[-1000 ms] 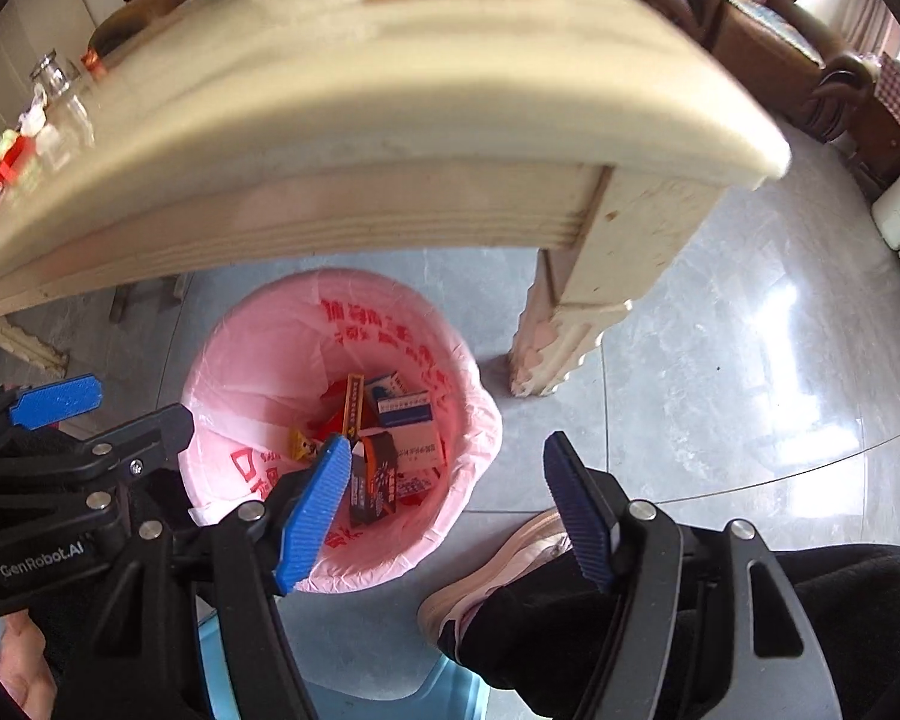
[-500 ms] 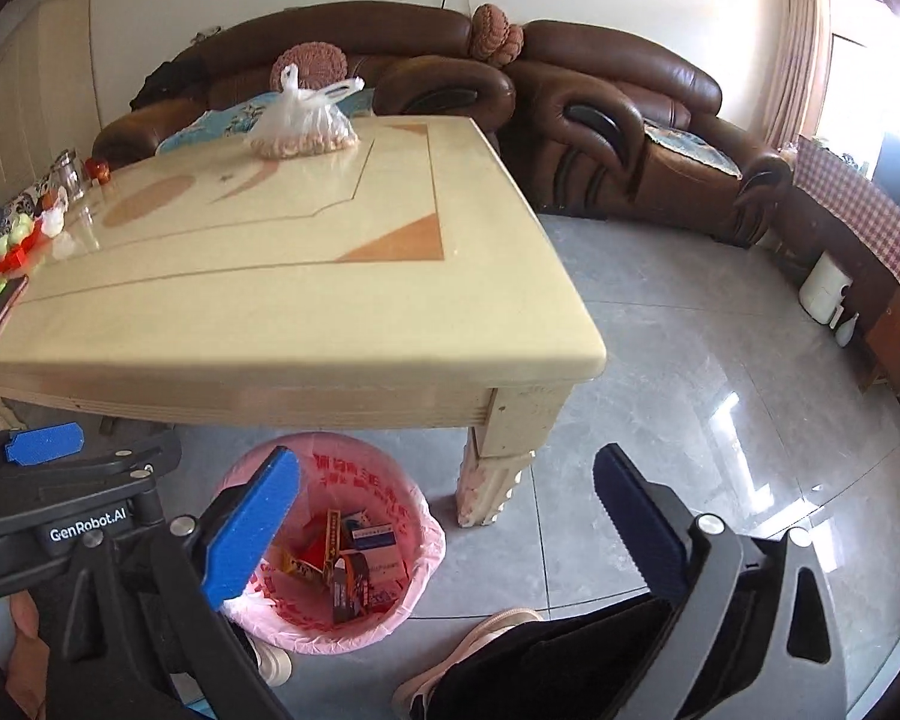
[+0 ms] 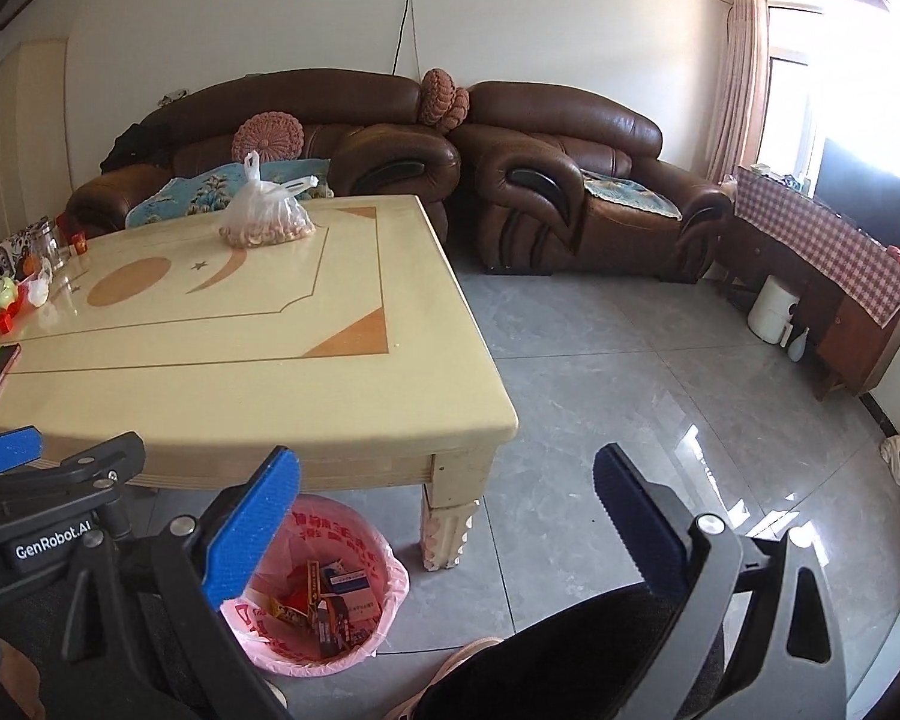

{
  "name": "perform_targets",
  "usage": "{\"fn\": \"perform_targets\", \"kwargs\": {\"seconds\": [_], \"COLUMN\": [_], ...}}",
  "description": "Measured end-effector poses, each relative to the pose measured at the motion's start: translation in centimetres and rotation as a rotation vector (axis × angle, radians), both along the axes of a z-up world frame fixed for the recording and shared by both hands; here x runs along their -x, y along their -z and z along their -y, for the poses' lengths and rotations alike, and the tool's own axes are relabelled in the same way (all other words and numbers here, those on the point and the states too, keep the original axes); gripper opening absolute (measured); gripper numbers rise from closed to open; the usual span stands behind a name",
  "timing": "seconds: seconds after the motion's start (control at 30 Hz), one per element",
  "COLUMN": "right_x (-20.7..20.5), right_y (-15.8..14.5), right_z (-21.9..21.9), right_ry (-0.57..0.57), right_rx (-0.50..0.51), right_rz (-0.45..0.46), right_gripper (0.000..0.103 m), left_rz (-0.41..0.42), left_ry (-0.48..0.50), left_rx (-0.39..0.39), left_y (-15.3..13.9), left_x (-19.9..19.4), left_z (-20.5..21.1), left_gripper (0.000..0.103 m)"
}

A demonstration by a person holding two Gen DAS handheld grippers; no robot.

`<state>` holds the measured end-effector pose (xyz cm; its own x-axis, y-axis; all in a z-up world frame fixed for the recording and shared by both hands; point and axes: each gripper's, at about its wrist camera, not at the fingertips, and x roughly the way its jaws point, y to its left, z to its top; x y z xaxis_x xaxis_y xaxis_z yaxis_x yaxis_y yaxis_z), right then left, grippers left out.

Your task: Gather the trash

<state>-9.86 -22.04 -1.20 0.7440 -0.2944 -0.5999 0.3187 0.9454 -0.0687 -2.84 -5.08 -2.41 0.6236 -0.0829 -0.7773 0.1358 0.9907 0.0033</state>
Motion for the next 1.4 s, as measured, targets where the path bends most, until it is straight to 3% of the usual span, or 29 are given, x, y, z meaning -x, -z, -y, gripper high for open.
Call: {"fn": "perform_targets", "kwargs": {"seconds": [0.17, 0.5, 1.0, 1.4], "right_x": [1.3, 3.2, 3.8, 3.6], "right_y": [-1.5, -3.5, -4.0, -4.1], "right_z": [-0.1, -0.2, -0.4, -0.6], "right_ry": [0.021, 0.044, 0.045, 0.045], "right_rx": [0.027, 0.032, 0.027, 0.024], "right_rz": [0.029, 0.078, 0.087, 0.085], "right_gripper": [0.096, 0.096, 0.096, 0.096], "left_rz": [0.052, 0.106, 0.132, 0.123], "left_ry": [-0.009, -0.007, -0.030, -0.039], "left_rx": [-0.035, -0.026, -0.092, -0.081], "left_y": [-1.7, -3.8, -4.4, -4.5], "left_x": [1.3, 2.9, 3.5, 3.1], "left_z": [0.3, 0.5, 0.7, 0.4], "left_gripper": [0.089, 0.089, 0.095, 0.095]}}
